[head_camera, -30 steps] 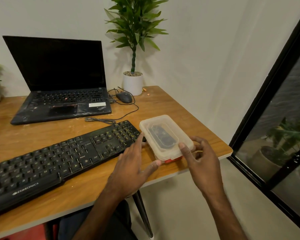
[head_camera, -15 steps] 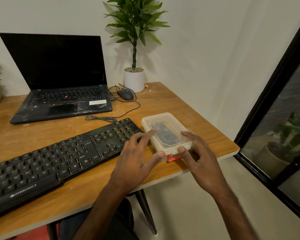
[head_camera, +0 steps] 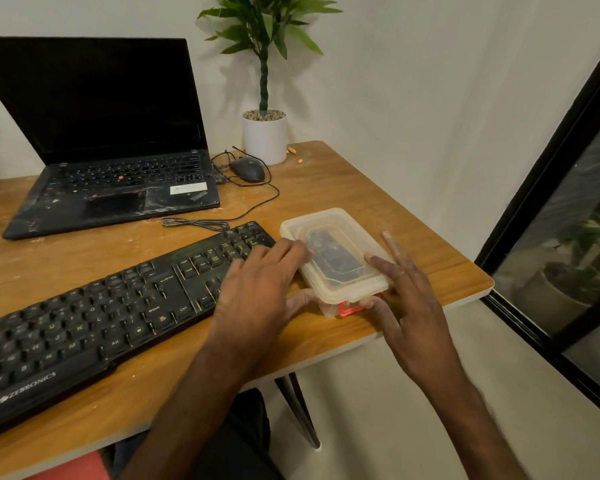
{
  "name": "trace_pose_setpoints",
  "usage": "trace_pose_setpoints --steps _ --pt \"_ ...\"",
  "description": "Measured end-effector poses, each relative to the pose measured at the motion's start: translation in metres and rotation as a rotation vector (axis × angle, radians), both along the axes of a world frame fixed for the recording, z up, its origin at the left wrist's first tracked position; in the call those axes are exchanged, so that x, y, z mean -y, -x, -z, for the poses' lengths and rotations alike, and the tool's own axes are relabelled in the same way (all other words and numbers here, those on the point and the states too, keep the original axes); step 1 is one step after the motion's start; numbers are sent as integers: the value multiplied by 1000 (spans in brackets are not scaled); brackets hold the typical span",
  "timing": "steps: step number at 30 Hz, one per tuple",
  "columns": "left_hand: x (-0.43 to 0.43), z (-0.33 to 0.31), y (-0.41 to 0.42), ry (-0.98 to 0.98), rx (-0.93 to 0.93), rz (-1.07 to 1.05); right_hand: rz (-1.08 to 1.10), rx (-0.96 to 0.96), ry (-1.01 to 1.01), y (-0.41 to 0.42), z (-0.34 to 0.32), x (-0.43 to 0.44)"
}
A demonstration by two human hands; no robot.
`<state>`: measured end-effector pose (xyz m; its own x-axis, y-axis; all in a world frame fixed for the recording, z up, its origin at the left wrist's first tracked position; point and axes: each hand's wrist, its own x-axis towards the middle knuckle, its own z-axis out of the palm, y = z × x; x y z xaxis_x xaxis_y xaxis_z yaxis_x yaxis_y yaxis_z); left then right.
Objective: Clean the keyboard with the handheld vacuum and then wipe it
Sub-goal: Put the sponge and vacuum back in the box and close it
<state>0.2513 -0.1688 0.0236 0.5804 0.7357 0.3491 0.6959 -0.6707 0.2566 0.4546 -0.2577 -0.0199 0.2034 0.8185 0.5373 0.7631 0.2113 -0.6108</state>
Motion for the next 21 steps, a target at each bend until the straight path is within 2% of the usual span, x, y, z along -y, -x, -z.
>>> trace_pose_setpoints --steps 2,4,6,10,13,17,21 --pt "-4 0 -1 -139 -65 40 15 11 -87 -1 4 2" --pt "-4 9 -2 -293 -16 63 32 16 -156 0 8 3" --pt "-5 17 -2 -366 41 72 35 -12 -173 1 9 2" --pt "0 23 -4 -321 75 41 77 -170 -72 2 14 5" --pt "6 20 -5 -256 33 30 95 -202 39 5 13 11" --pt "11 16 -6 -153 117 39 164 -308 80 10 3 26" --pt "9 18 -9 -148 70 194 208 -383 101 13 2 40"
